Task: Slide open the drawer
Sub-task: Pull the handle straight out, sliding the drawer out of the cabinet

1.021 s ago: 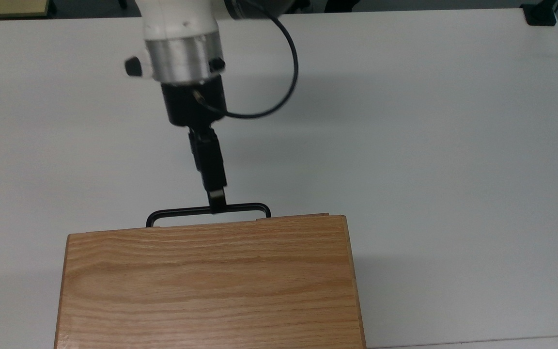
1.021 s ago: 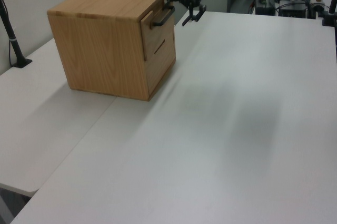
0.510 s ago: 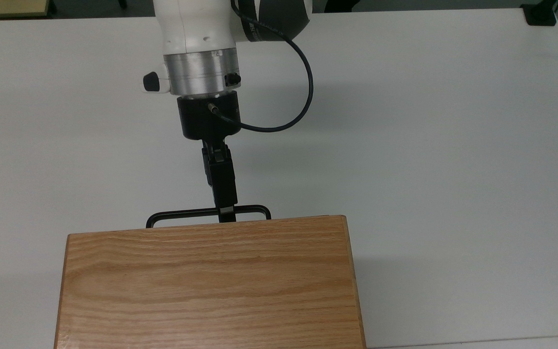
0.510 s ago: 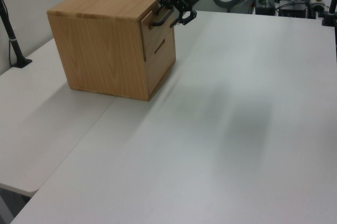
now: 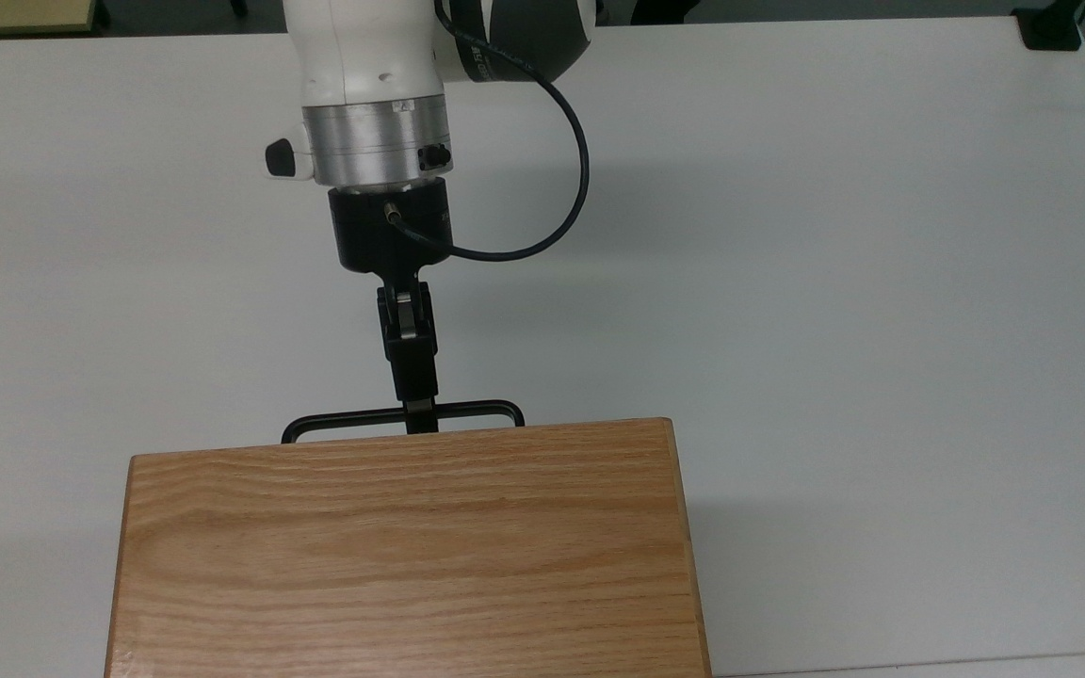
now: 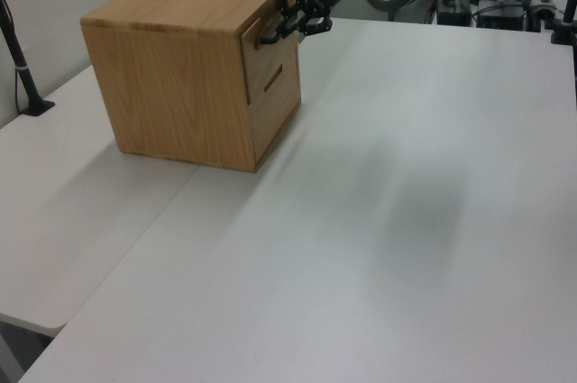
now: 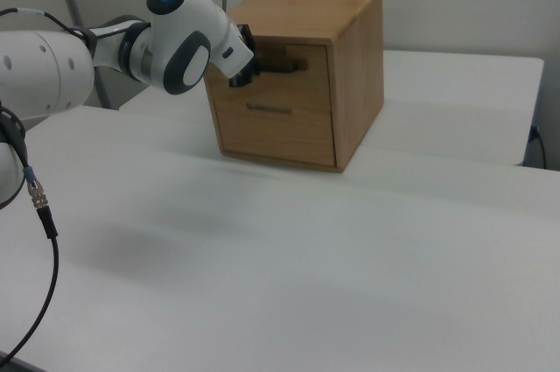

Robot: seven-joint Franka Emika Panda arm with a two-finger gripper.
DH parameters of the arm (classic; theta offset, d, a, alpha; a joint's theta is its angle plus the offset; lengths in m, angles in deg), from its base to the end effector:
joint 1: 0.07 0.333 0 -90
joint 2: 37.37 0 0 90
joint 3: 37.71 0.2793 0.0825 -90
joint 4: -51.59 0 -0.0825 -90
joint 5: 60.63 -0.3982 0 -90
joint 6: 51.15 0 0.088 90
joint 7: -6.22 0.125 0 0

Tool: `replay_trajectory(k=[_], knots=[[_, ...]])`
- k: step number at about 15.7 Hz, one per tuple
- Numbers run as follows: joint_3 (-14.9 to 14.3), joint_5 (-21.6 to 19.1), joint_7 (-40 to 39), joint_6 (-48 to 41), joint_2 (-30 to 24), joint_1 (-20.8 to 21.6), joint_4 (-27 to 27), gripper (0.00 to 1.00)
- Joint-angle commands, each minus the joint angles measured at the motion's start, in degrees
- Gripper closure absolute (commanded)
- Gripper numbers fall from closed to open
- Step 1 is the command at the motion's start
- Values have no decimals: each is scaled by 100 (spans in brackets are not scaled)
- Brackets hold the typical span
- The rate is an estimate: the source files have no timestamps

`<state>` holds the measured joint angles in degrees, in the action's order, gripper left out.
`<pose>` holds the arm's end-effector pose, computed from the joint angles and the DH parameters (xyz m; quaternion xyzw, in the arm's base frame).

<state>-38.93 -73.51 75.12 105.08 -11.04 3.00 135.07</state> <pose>0.7511 0.0205 0.4664 -0.7210 0.5660 -0.2743 0.2906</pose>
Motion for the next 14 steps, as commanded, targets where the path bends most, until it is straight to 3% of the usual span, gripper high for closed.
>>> replay_trajectory(k=[1,5,11,14], knots=[[-141,40,-113,-65,-163,53,194,100],[-133,14,-271,-416,-707,44,712,100],[-124,-118,-798,-855,-2226,79,2372,100],[-133,-363,-1166,-1497,-2693,53,2699,100]])
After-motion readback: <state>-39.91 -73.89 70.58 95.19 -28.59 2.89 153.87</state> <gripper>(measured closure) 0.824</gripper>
